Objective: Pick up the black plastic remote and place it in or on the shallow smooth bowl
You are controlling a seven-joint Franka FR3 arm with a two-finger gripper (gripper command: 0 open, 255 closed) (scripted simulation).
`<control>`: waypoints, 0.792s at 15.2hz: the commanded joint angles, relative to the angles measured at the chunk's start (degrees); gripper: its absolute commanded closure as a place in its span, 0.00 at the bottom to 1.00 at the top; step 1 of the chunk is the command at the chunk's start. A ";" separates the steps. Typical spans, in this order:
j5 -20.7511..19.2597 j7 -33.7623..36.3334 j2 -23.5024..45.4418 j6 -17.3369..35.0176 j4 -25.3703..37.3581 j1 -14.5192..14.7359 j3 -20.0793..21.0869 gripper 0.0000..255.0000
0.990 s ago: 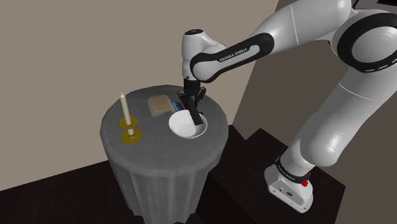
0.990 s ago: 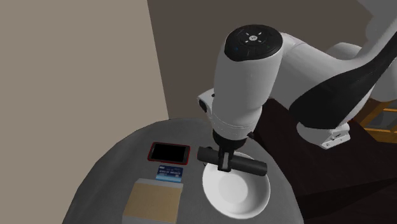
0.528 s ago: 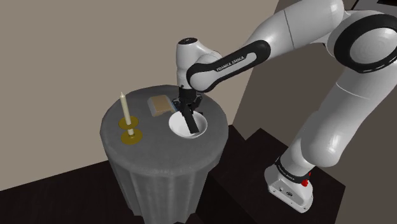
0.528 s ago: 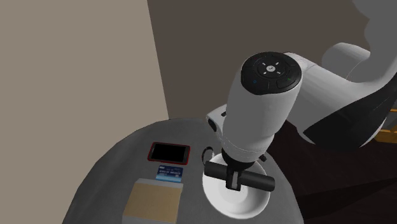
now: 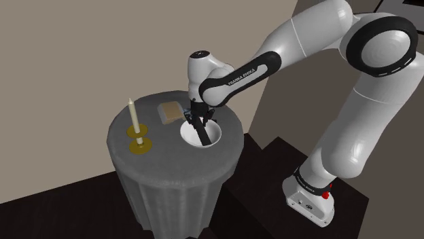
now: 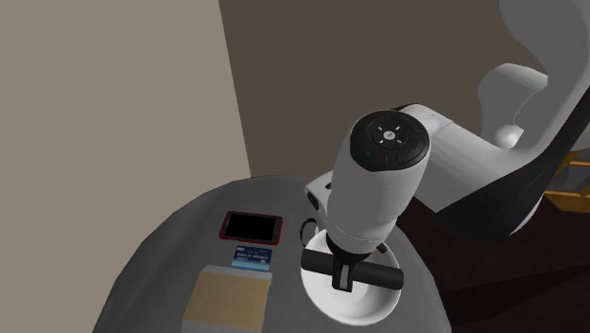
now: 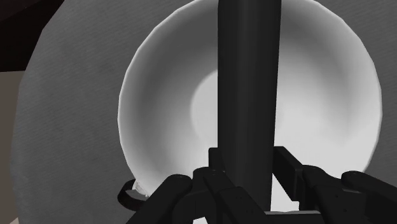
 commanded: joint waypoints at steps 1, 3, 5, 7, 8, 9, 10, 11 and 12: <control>-0.04 0.09 0.24 0.33 -0.27 0.08 0.06 1.00; -0.04 0.09 0.25 0.33 -0.27 0.09 0.05 1.00; -0.04 0.09 0.25 0.33 -0.27 0.10 0.05 1.00; -0.04 0.11 0.25 0.28 -0.22 0.12 0.05 0.00; -0.04 0.15 0.26 0.26 -0.18 0.14 0.07 0.00; -0.05 0.15 0.29 0.24 -0.15 0.14 0.07 0.00; -0.05 0.14 0.28 0.24 -0.15 0.14 0.07 0.00; -0.05 0.13 0.28 0.24 -0.15 0.13 0.06 0.00; -0.04 0.09 0.25 0.33 -0.27 0.10 0.04 0.00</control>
